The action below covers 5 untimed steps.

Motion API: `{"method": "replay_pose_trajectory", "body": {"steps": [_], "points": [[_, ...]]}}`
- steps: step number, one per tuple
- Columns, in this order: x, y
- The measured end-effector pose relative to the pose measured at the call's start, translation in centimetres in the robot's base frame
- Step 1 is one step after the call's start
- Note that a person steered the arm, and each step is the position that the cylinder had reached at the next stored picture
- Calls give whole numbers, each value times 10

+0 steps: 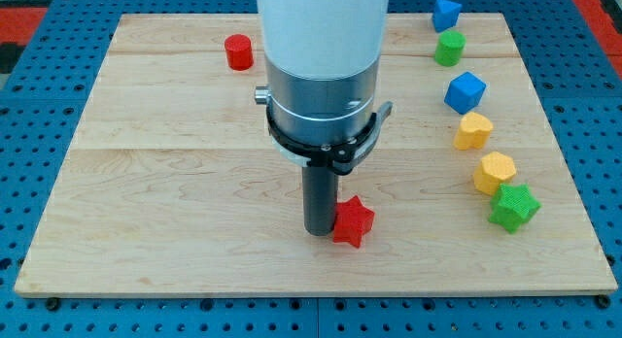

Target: Move the red star towards the right side of the board

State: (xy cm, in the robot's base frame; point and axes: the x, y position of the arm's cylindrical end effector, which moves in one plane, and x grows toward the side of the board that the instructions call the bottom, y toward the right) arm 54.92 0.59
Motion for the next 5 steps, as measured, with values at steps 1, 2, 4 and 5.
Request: {"method": "replay_pose_trajectory", "body": {"steps": [1, 2, 4, 5], "points": [[-7, 8], [-8, 29], [-21, 58], [-34, 60]]}}
